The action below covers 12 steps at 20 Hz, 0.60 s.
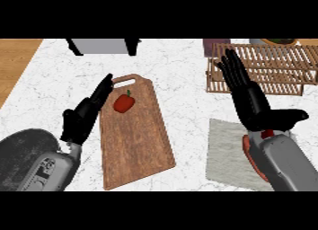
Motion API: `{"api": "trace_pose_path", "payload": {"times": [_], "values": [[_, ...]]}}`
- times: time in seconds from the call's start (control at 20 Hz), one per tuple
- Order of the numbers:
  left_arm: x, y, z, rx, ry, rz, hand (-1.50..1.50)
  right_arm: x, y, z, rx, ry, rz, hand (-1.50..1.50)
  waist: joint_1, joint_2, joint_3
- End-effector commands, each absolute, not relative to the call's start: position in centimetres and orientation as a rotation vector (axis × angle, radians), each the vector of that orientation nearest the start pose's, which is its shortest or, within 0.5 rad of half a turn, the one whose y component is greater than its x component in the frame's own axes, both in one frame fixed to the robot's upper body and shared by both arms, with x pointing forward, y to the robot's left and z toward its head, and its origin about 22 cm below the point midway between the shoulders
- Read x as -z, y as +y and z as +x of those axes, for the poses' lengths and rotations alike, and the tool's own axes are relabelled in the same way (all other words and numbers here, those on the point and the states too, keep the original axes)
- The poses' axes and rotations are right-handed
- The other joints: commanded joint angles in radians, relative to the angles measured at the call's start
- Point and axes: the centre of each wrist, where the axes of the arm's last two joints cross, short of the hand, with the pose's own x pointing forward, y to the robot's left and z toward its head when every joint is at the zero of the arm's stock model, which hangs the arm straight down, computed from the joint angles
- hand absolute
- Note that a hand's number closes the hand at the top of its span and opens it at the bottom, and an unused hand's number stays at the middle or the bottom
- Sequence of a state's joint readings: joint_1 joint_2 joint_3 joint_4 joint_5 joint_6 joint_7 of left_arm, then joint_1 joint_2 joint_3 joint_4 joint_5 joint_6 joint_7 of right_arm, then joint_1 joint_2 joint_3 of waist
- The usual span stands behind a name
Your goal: Pick the sweet potato from the placemat and place it in the tiered shelf
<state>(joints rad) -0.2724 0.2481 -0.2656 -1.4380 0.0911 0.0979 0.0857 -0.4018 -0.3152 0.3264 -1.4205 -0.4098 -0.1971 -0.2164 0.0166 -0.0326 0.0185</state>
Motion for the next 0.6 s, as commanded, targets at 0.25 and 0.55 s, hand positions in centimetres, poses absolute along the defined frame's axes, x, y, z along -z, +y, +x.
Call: {"api": "trace_pose_path", "payload": {"times": [0.25, 0.55], "values": [[-5.3, 26.4, 29.3, 0.038, -1.658, 0.277, 0.0, -6.3, -23.3, 30.6, -0.643, -1.631, 0.619, 1.5, 0.038, 0.034, -0.017], [-5.0, 26.2, 27.5, -0.034, -1.612, 0.248, 0.0, -4.2, -32.8, 31.3, -0.362, -1.605, 0.675, -1.5, 0.001, 0.036, -0.017]]}}
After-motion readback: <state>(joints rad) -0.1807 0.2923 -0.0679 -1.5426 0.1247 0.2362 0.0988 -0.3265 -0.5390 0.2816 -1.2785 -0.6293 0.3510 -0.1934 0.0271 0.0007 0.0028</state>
